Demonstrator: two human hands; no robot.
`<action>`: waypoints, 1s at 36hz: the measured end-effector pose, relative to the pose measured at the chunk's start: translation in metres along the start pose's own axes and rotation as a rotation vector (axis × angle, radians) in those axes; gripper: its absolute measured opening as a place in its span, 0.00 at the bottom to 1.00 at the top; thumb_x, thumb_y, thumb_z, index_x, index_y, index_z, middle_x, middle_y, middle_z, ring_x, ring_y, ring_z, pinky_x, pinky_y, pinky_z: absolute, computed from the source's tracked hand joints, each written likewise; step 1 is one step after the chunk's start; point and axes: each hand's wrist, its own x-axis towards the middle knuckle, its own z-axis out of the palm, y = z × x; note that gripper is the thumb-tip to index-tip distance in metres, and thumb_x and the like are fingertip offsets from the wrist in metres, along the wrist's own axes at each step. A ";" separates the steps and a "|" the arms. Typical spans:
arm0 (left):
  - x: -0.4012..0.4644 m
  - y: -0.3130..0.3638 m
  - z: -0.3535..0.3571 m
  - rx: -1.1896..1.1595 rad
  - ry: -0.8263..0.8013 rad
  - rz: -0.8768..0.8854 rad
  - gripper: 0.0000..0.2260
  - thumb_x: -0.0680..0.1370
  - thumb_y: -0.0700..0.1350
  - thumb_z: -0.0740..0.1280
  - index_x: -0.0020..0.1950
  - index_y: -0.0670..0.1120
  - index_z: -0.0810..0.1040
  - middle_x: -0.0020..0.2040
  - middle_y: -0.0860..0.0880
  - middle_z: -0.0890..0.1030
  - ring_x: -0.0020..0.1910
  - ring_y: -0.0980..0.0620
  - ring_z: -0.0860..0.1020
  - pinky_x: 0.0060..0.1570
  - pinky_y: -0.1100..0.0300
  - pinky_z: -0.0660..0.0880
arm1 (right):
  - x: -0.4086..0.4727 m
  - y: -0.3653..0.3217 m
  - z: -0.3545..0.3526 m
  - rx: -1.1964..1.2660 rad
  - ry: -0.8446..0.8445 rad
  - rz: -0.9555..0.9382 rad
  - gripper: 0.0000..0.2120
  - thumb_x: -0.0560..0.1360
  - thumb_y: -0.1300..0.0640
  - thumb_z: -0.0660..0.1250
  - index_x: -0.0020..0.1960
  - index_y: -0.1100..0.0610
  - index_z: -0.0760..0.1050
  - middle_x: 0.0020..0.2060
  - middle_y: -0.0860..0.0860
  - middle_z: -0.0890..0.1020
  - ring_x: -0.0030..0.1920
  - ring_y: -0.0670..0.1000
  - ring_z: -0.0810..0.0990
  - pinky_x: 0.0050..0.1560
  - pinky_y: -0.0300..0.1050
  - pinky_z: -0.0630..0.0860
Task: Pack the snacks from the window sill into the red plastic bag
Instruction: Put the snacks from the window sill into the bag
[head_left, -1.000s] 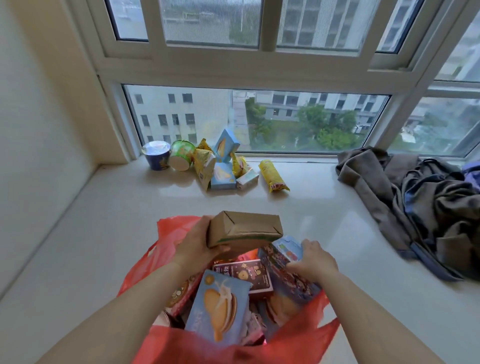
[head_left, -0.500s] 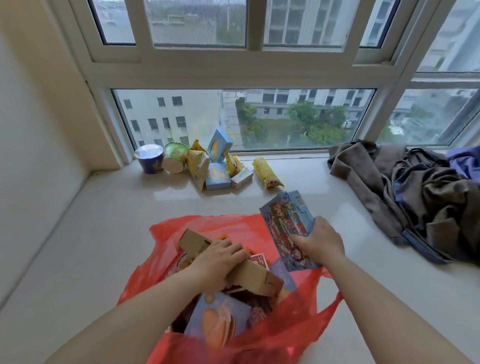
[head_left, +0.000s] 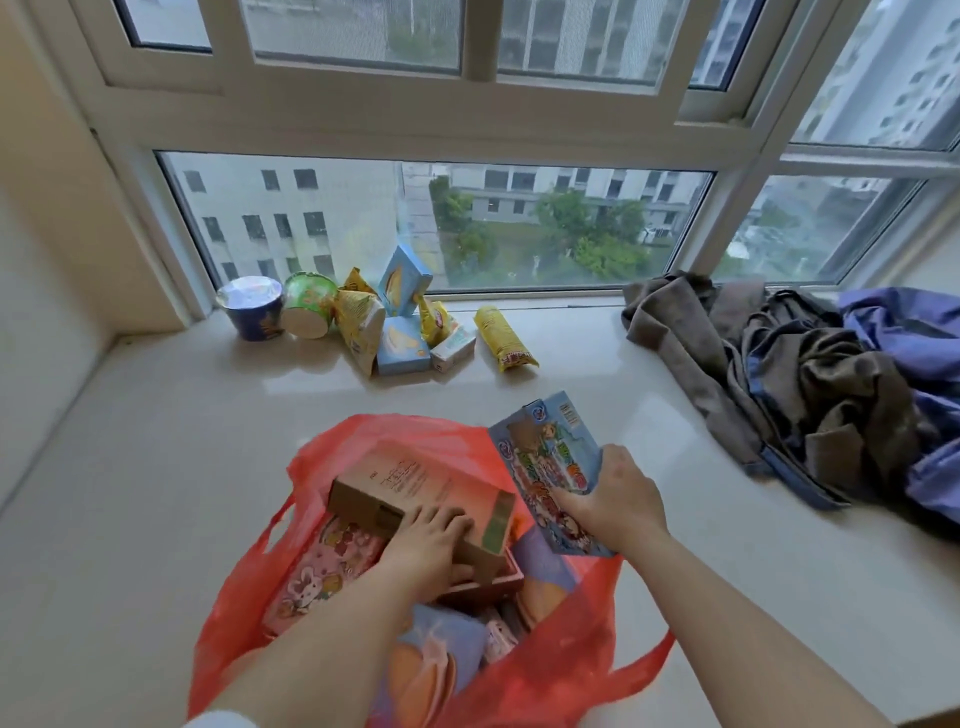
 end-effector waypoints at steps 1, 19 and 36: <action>0.003 -0.002 -0.002 0.003 -0.055 -0.013 0.30 0.78 0.61 0.57 0.77 0.51 0.55 0.77 0.52 0.55 0.76 0.49 0.51 0.74 0.50 0.47 | 0.000 -0.001 0.002 -0.019 -0.009 -0.012 0.24 0.68 0.41 0.69 0.52 0.57 0.67 0.48 0.51 0.72 0.43 0.55 0.78 0.39 0.47 0.73; -0.109 0.062 0.015 -0.027 -0.098 0.114 0.34 0.69 0.68 0.65 0.67 0.48 0.68 0.62 0.45 0.74 0.61 0.43 0.72 0.57 0.50 0.69 | -0.011 -0.021 -0.003 0.504 -0.567 -0.246 0.18 0.68 0.60 0.75 0.49 0.48 0.68 0.47 0.48 0.80 0.43 0.42 0.80 0.39 0.31 0.76; -0.167 0.103 0.026 0.041 0.143 0.291 0.12 0.56 0.50 0.73 0.37 0.55 0.78 0.32 0.57 0.77 0.25 0.59 0.75 0.19 0.67 0.59 | -0.028 -0.034 0.014 -0.474 -1.076 -0.466 0.33 0.66 0.62 0.72 0.67 0.50 0.64 0.60 0.52 0.72 0.58 0.53 0.73 0.51 0.44 0.74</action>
